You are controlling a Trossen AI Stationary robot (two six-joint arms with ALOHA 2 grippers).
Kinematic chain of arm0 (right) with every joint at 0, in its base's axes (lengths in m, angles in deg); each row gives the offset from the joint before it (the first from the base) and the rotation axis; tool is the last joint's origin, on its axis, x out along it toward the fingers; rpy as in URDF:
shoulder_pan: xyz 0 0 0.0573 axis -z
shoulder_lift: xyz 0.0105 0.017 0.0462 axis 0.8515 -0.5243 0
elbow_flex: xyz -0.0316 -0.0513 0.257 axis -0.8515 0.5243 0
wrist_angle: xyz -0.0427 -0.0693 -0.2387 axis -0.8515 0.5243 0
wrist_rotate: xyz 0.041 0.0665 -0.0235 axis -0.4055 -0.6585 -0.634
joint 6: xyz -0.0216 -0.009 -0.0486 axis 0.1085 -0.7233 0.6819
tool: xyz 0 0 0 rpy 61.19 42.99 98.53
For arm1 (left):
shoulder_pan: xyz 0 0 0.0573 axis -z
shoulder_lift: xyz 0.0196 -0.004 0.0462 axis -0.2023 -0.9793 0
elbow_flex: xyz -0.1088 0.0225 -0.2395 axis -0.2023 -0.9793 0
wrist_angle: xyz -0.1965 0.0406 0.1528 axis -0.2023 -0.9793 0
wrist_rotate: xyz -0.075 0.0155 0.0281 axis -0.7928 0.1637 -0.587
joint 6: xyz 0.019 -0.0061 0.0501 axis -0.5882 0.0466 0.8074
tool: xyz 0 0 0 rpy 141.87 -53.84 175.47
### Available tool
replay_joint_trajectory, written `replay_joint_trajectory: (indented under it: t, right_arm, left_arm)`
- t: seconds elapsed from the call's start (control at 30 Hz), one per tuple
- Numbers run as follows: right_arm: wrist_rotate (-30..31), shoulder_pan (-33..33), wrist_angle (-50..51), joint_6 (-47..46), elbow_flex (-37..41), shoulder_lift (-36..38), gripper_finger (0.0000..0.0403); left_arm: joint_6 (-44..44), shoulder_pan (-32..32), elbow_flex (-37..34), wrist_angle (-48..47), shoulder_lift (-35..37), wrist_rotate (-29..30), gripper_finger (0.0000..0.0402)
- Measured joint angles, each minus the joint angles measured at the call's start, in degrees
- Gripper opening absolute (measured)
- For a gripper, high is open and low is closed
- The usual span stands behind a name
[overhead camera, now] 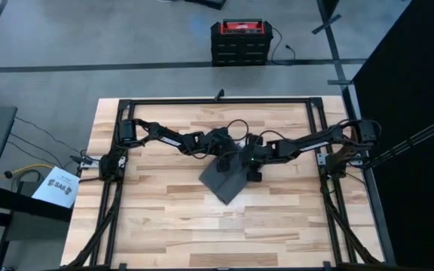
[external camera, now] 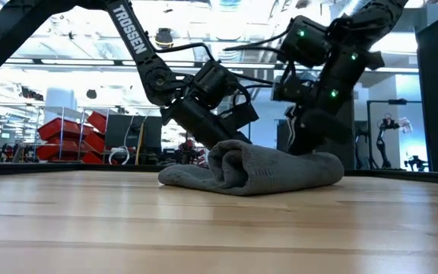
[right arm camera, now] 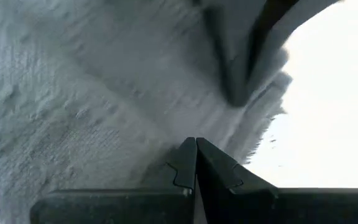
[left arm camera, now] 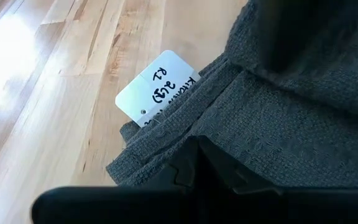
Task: Roll towel
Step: Roll the gray towel
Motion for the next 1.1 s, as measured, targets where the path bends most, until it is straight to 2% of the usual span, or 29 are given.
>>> replay_joint_trajectory:
  t: [0.23, 0.47, 0.63, 0.83, 0.97, 1.1]
  right_arm:
    - [0.56, 3.92, 2.88, 2.37, 0.24, 2.36, 0.0000]
    - [-0.67, 3.62, 0.69, 4.02, 1.98, 1.47, 0.0000]
    - [-3.15, 3.84, -3.31, 11.41, 1.23, 0.14, 0.0000]
    - [-4.94, 5.65, 0.95, 17.45, -3.25, -4.38, 0.0000]
    - [-5.40, 5.89, 8.59, 18.13, -6.41, -7.54, 0.0000]
    - [-5.11, 4.45, 10.71, 17.18, -6.99, -7.76, 0.0000]
  left_arm:
    - [0.00, 0.06, -0.02, 0.06, 0.00, -0.02, 0.0000]
    - [-0.09, 0.07, -0.08, 0.34, 0.00, -0.04, 0.0000]
    - [-0.12, 0.07, 0.26, 2.03, -0.09, -0.38, 0.0000]
    - [-0.25, 0.07, 0.64, 1.77, -0.10, -0.74, 0.0000]
    - [-0.23, -0.03, 0.70, 0.88, -0.09, -0.79, 0.0000]
    - [0.13, -0.48, 0.71, -0.29, -0.09, -1.28, 0.0000]
